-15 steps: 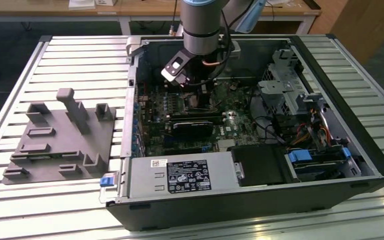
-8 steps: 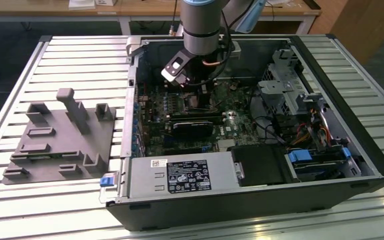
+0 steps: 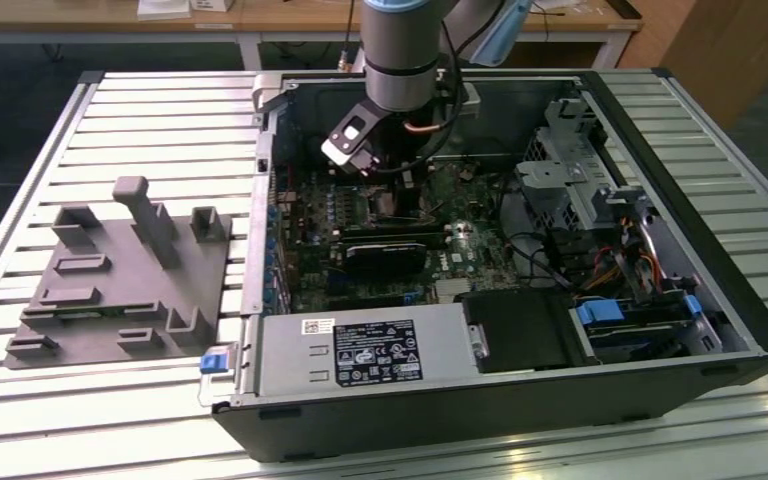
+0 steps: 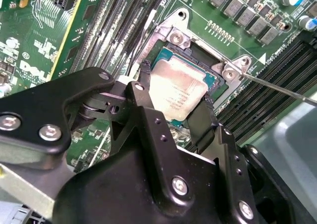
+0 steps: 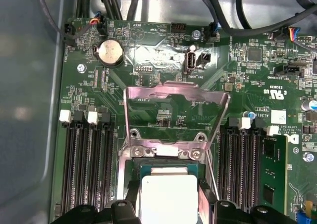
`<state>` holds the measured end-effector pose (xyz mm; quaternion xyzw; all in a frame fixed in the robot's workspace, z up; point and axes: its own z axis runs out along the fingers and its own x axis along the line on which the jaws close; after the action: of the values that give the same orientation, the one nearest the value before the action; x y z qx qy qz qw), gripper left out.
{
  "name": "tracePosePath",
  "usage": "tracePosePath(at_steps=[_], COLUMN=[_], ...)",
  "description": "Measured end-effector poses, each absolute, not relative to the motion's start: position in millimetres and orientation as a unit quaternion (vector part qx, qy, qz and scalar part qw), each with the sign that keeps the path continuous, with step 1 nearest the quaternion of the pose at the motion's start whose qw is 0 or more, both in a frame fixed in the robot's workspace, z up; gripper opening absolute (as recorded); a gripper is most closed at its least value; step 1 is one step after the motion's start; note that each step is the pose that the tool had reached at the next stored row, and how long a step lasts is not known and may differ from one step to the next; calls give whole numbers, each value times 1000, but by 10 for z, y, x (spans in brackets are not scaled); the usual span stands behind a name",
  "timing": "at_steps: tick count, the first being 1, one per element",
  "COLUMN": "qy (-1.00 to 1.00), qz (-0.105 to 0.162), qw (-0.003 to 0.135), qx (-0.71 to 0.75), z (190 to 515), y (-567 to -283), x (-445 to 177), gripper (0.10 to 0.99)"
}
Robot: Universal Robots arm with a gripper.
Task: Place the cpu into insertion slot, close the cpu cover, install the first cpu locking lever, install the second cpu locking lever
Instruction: 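Place the cpu into insertion slot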
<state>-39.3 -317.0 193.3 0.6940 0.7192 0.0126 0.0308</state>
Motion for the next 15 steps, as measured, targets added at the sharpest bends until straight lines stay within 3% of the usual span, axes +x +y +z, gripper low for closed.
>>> tracePosePath(at_steps=[15], qy=[718], qz=[13], qw=[31], qx=[696], z=[1918], y=[-3170], x=[-392], gripper=[545])
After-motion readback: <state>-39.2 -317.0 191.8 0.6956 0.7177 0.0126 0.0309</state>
